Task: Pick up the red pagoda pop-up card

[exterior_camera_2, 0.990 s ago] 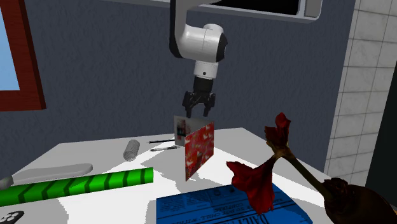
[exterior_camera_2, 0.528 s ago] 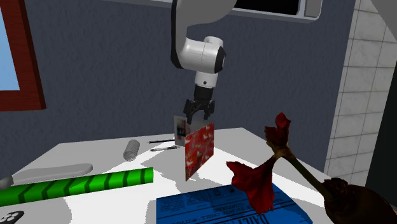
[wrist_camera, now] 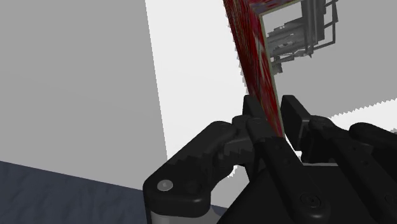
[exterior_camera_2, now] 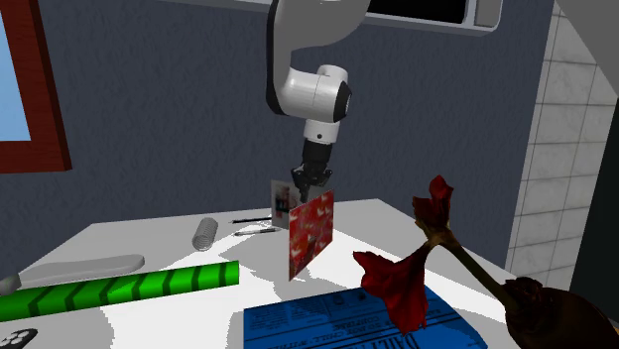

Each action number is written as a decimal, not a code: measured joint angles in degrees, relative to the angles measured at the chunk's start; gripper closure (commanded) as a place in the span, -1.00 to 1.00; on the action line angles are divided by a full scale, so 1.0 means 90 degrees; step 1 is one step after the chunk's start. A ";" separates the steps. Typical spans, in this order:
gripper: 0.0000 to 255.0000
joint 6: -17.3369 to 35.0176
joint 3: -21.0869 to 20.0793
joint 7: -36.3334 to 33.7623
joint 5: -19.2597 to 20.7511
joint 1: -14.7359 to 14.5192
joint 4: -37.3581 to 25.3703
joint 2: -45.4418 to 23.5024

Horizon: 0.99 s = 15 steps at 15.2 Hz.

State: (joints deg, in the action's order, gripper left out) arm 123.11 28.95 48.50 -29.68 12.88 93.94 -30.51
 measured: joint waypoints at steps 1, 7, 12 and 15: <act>1.00 0.0001 0.0000 -0.0001 0.0000 -0.0001 0.0000 0.0001; 1.00 -0.0034 0.0007 -0.0013 0.0015 -0.0003 -0.0014 0.0016; 1.00 -0.0311 0.0084 -0.0134 0.0153 -0.0036 -0.0141 0.0191; 1.00 -0.0497 0.0121 -0.0222 0.0233 -0.0057 -0.0261 0.0279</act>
State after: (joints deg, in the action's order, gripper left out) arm 118.63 30.03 46.50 -27.59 12.37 91.59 -28.01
